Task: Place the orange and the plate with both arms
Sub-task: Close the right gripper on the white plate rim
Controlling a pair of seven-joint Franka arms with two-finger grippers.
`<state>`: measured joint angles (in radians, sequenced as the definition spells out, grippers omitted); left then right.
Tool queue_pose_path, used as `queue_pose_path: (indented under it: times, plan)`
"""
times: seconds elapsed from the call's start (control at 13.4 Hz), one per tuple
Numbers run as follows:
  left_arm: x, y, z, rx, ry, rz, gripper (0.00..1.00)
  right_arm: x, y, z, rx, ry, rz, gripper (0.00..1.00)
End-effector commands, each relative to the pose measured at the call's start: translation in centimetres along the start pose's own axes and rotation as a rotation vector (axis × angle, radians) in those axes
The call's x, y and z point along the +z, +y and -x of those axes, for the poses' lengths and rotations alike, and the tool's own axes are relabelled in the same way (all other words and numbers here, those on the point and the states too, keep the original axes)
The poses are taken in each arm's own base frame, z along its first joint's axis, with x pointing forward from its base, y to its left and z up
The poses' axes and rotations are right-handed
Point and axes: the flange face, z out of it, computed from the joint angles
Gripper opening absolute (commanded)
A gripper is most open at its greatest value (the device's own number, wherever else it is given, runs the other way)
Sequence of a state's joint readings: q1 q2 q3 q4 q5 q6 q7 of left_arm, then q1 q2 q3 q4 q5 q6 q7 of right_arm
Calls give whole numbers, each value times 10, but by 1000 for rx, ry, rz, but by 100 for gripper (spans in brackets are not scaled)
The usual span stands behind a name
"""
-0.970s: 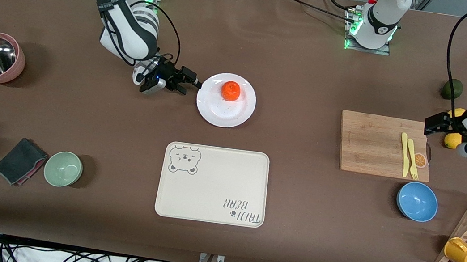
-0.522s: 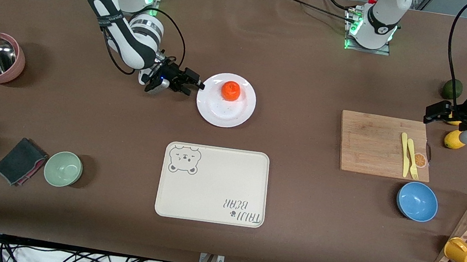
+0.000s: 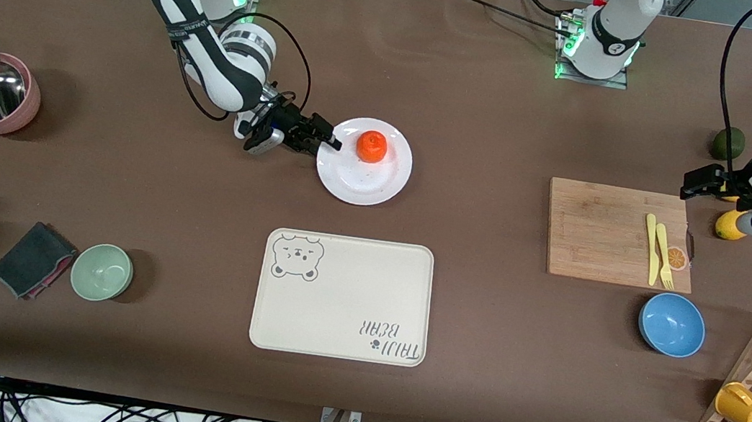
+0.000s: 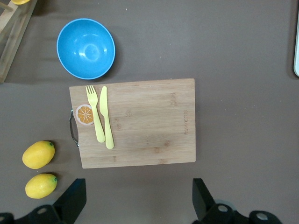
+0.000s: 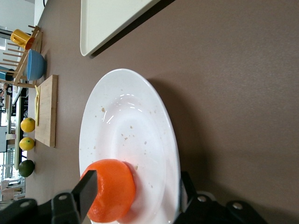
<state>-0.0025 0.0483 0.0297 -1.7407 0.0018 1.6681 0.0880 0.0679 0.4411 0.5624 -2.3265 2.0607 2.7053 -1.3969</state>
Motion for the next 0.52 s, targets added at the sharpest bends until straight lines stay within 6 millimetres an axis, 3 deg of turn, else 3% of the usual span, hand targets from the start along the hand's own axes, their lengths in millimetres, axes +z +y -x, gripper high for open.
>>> queue_pose_path:
  times: [0.0,0.22,0.45]
  plan:
    - [-9,-4,2,13,17,16,100,6,2,0,8,8,12,77]
    - [-9,-2,-1,16,18,13,100,10,8,4,-16,-3,16,58]
    - [-11,-2,-4,12,19,8,100,14,15,9,-29,0,19,45]
